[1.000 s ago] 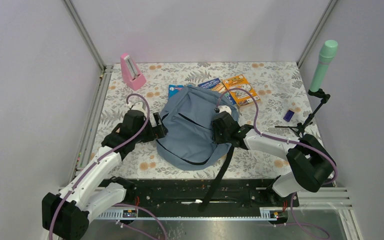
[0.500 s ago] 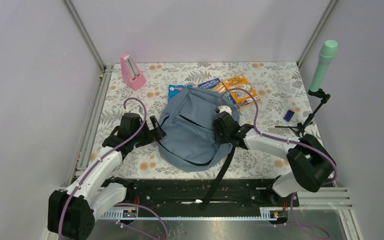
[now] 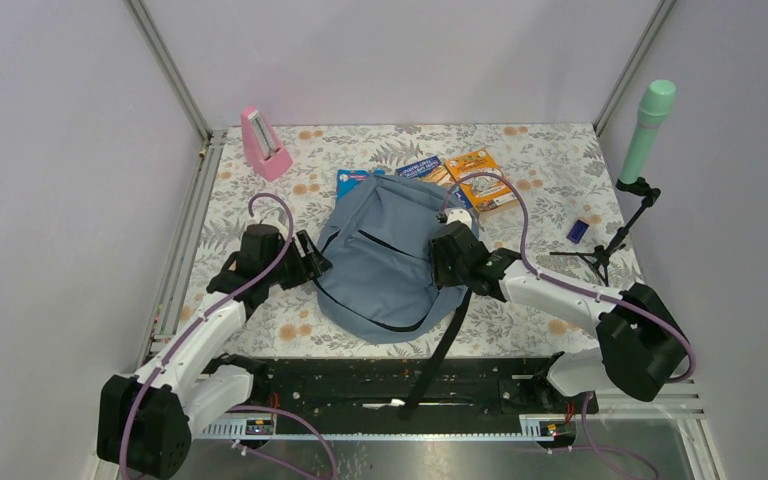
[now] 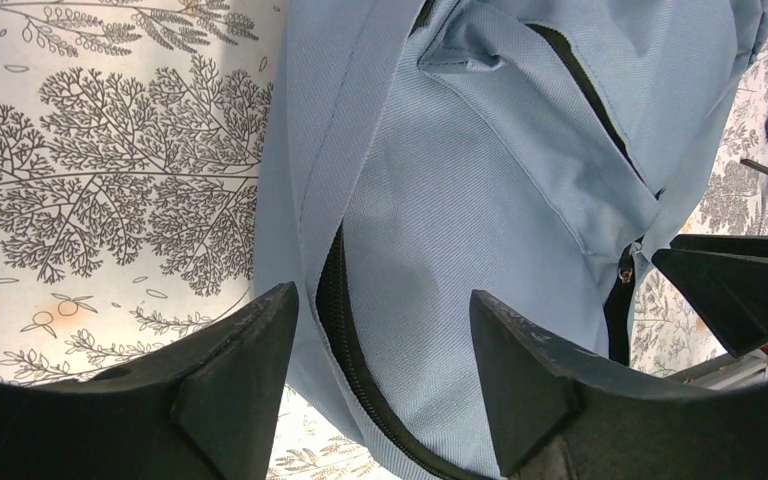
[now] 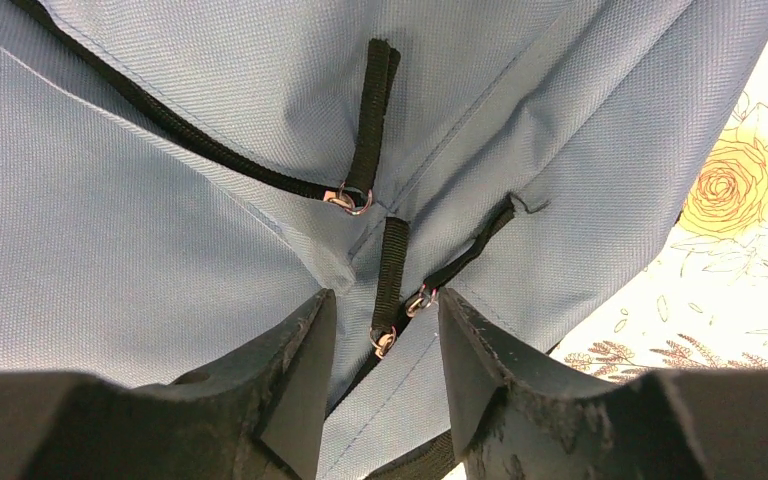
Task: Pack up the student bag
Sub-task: Unzip the student bag at the center of the board.
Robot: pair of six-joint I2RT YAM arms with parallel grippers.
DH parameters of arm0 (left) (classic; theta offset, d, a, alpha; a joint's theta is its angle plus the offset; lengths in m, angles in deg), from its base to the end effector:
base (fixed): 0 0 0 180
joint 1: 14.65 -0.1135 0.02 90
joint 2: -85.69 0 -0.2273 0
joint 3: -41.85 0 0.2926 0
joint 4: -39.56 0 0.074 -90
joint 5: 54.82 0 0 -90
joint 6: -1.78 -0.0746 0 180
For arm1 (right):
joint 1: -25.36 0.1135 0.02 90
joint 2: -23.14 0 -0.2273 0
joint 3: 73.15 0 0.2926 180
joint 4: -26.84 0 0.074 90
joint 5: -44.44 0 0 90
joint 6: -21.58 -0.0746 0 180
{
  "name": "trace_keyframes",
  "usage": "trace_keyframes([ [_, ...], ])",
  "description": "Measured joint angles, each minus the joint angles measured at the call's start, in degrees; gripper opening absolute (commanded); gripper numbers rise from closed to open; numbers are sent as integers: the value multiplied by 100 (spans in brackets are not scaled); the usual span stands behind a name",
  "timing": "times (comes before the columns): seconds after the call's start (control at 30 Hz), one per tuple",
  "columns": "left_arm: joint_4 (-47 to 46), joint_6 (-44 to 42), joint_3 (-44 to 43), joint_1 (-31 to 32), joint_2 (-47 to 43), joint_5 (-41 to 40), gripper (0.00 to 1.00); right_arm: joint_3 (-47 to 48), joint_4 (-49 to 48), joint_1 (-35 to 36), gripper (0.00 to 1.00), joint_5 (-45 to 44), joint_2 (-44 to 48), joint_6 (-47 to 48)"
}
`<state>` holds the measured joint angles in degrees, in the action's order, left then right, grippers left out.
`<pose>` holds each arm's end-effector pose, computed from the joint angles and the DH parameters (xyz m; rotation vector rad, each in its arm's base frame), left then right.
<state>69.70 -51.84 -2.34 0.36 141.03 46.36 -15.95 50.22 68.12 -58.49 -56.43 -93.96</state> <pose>0.2748 -0.0887 0.1468 -0.3362 2.3482 -0.6741 0.2696 0.2266 0.1206 -0.2462 2.3532 0.3178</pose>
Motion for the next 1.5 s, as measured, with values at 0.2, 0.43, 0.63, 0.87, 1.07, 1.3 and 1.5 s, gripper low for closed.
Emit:
trace_keyframes([
  [0.2,2,22,33,-13,31,11,54,0,13,-55,41,7,-72,15],
  [0.43,-2,33,114,-13,31,24,51,42,48,-85,39,74,-533,70],
  [0.63,-4,35,116,-22,31,26,51,164,55,-92,40,236,-678,197],
  [0.87,-48,55,188,-24,50,66,49,295,96,-94,38,315,-824,341],
  [1.07,-94,96,201,-28,81,98,49,343,114,-94,39,284,-870,487],
  [1.3,-146,107,201,-28,114,109,49,387,157,-94,45,210,-807,699],
  [1.5,-155,107,201,-28,142,111,49,431,146,-94,38,210,-802,857],
])
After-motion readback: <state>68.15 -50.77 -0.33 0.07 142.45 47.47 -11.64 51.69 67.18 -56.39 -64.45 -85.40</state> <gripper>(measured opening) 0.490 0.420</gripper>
